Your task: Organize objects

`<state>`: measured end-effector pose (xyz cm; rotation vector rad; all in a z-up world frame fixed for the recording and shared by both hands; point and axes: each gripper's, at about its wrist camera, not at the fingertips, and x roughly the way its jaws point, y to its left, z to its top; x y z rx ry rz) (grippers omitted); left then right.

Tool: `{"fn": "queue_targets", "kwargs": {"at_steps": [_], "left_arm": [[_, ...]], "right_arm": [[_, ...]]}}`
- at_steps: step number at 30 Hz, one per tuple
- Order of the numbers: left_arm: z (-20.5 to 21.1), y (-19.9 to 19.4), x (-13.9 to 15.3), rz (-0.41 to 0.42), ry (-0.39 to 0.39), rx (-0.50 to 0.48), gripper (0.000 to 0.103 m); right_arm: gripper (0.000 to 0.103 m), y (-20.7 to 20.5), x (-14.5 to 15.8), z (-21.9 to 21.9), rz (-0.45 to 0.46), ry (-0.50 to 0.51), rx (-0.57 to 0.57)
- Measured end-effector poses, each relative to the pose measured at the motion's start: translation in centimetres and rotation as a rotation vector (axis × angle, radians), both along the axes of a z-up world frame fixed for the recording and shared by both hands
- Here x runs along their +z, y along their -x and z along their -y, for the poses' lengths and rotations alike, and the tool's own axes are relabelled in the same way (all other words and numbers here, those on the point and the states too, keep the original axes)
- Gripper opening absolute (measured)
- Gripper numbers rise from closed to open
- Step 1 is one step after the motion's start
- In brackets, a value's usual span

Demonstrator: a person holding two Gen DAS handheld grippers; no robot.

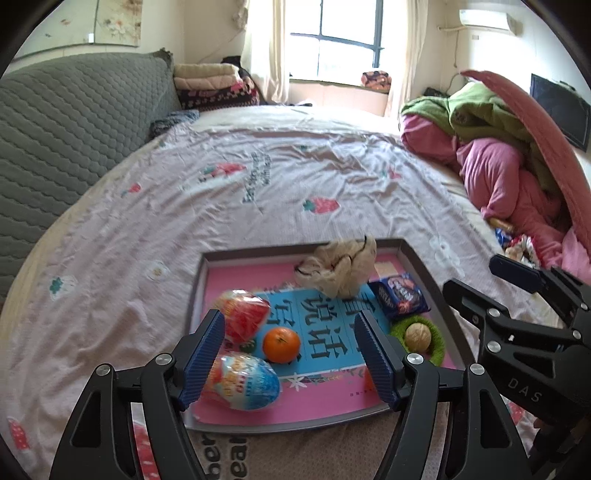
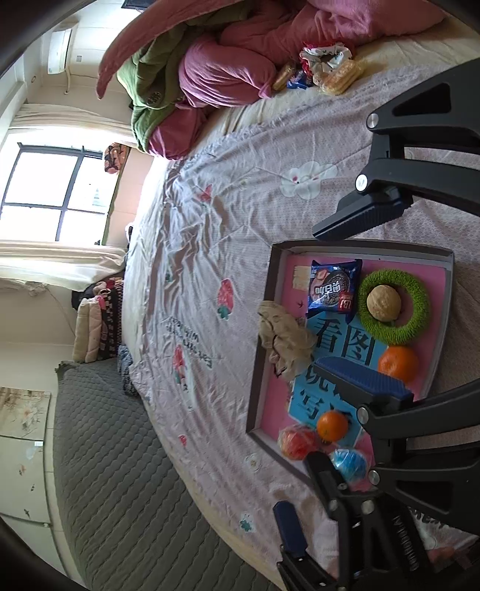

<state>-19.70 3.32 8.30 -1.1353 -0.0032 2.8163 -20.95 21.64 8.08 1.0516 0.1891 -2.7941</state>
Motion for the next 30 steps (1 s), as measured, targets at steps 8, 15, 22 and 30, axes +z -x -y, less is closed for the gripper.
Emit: {"fn": "queue_targets", "kwargs": {"at_steps": [8, 15, 22, 30], "left_arm": [[1.8, -2.6, 3.2, -0.048, -0.001, 0.032, 0.077], [2.8, -5.4, 4.9, -0.089, 0.0, 0.071, 0.077], [3.1, -8.1, 5.7, -0.109, 0.011, 0.09, 0.077], [3.6, -10.2, 4.9, -0.108, 0.017, 0.105, 0.077]], "right_arm": [[0.068, -2.6, 3.1, 0.3, -0.067, 0.029, 0.004], [0.072, -5.3, 5.4, 1.1, -0.123, 0.043, 0.031], [0.073, -7.8, 5.9, 1.8, -0.141, 0.04, 0.033], [0.073, -10.3, 5.2, 2.3, -0.159, 0.062, 0.044]]}}
